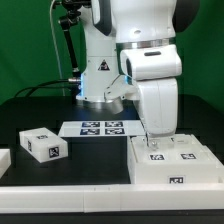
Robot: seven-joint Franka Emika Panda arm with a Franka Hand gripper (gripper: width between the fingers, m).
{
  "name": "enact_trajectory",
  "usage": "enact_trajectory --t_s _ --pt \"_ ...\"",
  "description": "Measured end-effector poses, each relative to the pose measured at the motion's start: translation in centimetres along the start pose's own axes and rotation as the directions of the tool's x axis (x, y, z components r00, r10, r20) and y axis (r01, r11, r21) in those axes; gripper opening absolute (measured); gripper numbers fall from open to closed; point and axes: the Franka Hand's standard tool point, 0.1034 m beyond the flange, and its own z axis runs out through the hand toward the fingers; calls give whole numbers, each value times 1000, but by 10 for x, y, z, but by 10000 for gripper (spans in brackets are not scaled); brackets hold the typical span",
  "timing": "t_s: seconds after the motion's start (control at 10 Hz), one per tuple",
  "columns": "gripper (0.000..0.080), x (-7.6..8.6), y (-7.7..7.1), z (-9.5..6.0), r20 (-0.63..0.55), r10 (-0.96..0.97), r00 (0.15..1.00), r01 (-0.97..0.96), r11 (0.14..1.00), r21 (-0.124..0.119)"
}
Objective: Assemble cabinet
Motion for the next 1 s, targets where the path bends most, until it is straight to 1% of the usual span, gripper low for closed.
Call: enact_trajectory --t_s 0.1,0.2,0.3,0.4,0.5,0.6,0.7,0.8,0.9,1.0 --pt "72 1 -1 -1 2 -5 1000 5 1000 -1" --pt "142 1 -1 -4 7 -12 1000 12 1000 -4" --pt "354 0 -2 -7 13 -17 1000 17 1000 -8" --pt "354 -2 -3 -10 19 -29 999 29 1000 -9" --pt "524 -6 -7 -14 26 -34 999 35 999 -10" --pt "524 -9 -13 -17 34 -45 998 45 999 -9" --pt "704 -10 -21 -19 45 -51 998 52 999 -8" --pt "769 -9 -32 -24 57 -52 997 53 998 -15" --pt "769 -8 -43 -31 54 -10 998 14 998 -62" --pt "793 -8 -60 -39 45 61 997 -56 992 -115"
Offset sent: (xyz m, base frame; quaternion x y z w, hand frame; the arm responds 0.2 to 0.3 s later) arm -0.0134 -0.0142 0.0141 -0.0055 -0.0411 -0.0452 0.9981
